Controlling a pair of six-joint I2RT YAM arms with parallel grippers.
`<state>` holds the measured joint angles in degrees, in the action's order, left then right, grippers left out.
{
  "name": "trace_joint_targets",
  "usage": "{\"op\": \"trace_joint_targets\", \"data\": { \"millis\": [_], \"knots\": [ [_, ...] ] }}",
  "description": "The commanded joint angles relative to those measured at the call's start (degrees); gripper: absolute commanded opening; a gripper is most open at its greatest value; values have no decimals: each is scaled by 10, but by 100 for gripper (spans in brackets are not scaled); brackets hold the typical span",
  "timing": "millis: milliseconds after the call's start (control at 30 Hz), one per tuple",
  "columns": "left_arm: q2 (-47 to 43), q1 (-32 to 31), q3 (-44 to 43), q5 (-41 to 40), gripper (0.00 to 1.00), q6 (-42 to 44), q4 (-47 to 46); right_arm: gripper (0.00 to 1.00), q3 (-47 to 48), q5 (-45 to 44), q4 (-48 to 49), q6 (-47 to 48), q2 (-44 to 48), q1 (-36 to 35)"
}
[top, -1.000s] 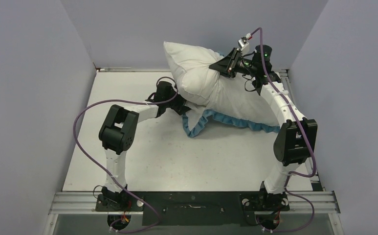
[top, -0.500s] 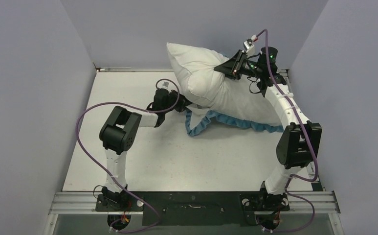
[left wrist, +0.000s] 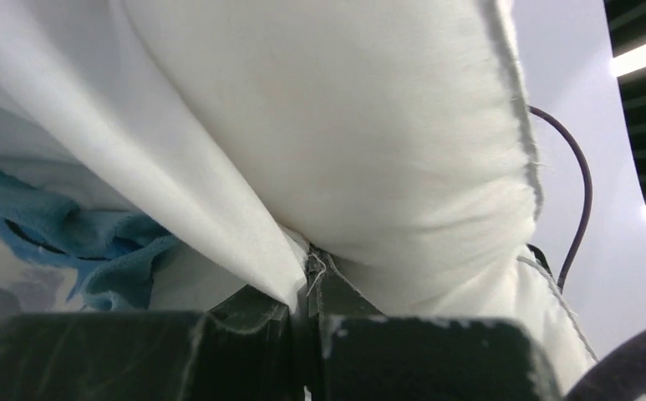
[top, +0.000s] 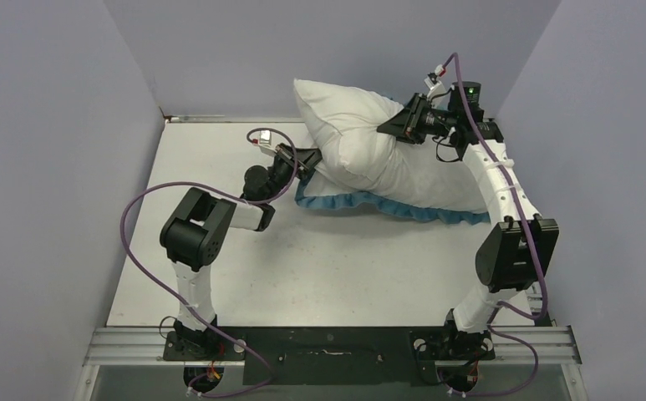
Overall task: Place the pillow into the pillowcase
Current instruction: Stuff the pillow into the pillowcase.
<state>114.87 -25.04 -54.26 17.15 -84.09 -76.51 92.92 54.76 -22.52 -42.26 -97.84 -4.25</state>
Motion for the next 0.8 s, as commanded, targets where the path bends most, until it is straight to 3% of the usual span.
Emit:
{"op": "trace_joint_targets", "data": {
  "millis": [0, 200, 400, 433, 500, 567, 667, 767],
  "knots": [
    [-65, -8, -30, 18, 0, -3, -176, 5, 70, -136, -177, 132, -3, -2],
    [-82, -14, -33, 50, 0, 23, -177, 6, 136, -274, -285, 195, -27, -39],
    [-117, -1, -42, 55, 0, 56, -178, 18, 176, -343, -323, 209, -28, -45],
    [-123, 2, -43, 57, 0, 58, -177, 26, 188, -351, -334, 212, -31, -46],
    [-141, 7, -43, 65, 0, 68, -149, 55, 215, -374, -349, 220, -36, -52],
    [-158, 5, -44, 73, 0, 93, -106, 75, 256, -410, -362, 228, -37, -68],
    [-174, 2, -51, 84, 0, 132, -20, 90, 350, -452, -385, 245, -50, -110],
    [-179, -1, -52, 83, 0, 146, 15, 96, 426, -499, -401, 261, -64, -158]
  ]
}}
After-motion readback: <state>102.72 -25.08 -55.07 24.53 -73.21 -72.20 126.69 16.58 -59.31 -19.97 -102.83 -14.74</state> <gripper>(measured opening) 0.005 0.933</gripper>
